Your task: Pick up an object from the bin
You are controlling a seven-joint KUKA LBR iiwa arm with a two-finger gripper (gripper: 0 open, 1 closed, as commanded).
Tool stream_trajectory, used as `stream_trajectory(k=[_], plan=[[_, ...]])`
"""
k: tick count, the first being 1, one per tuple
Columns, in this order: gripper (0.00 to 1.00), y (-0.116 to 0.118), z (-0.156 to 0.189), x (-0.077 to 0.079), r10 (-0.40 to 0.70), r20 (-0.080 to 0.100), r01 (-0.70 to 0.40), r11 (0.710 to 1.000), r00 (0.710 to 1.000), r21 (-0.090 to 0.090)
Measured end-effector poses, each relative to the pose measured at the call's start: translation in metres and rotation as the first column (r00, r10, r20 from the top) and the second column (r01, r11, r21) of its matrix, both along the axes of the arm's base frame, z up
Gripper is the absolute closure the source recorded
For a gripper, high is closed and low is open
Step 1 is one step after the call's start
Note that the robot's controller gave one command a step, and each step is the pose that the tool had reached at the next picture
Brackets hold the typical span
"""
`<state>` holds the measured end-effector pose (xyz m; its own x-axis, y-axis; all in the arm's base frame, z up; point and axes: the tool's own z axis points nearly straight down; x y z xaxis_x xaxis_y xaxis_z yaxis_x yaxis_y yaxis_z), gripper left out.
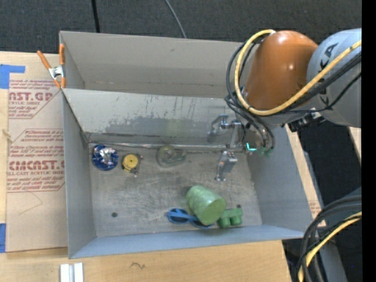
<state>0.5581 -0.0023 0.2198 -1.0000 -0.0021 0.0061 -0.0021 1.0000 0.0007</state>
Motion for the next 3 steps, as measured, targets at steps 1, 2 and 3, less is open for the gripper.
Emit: stream_trajectory(k=[1,2,3], plan=[[0.00,0.0150,-0.1013,-0.0527,0.118,0.010,-0.118,0.993,0.993,0.000],[1.00,0.0150,-0.1039,-0.0539,0.118,0.007,-0.118,0.993,0.993,0.000],[0.00,0.0150,-0.1039,-0.0539,0.118,0.007,-0.118,0.993,0.993,0.000]])
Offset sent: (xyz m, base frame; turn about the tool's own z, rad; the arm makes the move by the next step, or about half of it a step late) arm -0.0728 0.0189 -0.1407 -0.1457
